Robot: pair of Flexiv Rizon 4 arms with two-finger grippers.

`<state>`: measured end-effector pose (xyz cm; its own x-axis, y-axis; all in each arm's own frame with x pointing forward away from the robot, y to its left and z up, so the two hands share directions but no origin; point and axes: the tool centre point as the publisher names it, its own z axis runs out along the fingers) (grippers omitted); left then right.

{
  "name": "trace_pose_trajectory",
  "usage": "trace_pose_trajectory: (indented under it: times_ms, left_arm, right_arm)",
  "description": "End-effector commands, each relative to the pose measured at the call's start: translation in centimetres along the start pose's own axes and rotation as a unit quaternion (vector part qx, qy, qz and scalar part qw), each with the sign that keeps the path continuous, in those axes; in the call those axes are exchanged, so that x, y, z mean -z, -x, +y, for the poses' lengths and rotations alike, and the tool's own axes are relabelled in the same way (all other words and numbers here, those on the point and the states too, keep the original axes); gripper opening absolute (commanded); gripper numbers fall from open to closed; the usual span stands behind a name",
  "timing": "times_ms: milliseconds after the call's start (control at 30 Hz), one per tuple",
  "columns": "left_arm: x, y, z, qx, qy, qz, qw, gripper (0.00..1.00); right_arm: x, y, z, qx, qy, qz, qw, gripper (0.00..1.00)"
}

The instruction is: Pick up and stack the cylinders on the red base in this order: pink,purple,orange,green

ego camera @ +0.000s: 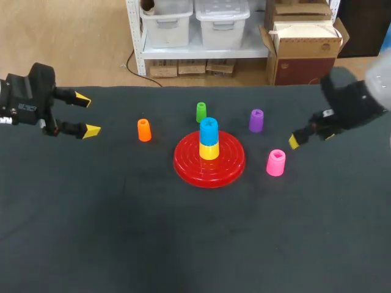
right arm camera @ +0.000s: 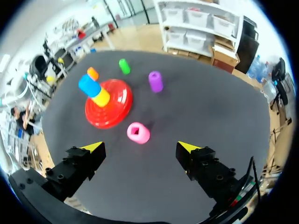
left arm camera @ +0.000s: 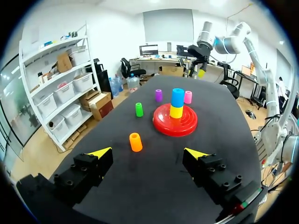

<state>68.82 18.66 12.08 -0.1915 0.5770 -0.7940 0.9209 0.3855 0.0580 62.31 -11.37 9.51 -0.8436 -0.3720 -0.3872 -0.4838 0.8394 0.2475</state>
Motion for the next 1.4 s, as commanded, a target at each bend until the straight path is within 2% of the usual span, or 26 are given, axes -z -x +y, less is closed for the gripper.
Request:
trace_pose_trajectory:
  times_ms: [33, 233, 467, 633, 867, 1200, 1400]
  left_arm:
    - [0.0, -0.2, -0.1, -0.001, 0.003, -0.003, 1.0, 1.0]
    - [0.0, -0.2, -0.1, -0.001, 0.003, -0.003, 1.0, 1.0]
    - [0.0, -0.2, -0.1, -0.001, 0.003, -0.003, 1.0, 1.0]
    - [0.0, -0.2, -0.1, -0.001, 0.003, -0.003, 1.0, 1.0]
    - [0.0, -0.2, -0.1, -0.001, 0.003, -0.003, 1.0, 1.0]
    - [0.0, -0.2, -0.1, -0.001, 0.003, -0.003, 1.0, 1.0]
    - [0.0, -0.2, -0.1, -0.001, 0.003, -0.003, 1.0, 1.0]
  right_arm:
    - [-1.0, 0.8, 0.3, 0.063, -0.067, 0.184, 0.979, 1.0]
    - [-2.4, 0.9, -0.4, 0.059, -0.094, 0.22, 0.969, 1.0]
    - [-4.0, 1.0, -0.8, 0.059, -0.086, 0.247, 0.963, 1.0]
    - [-4.8, 0.8, 0.0, 0.062, -0.067, 0.239, 0.967, 1.0]
    - [-5.5, 0.9, 0.4, 0.062, -0.063, 0.23, 0.969, 1.0]
    - [-7.4, 0.5, -0.6, 0.063, -0.12, 0.22, 0.966, 1.0]
    - [-8.4, 0.6, -0.6, 0.06, -0.124, 0.212, 0.967, 1.0]
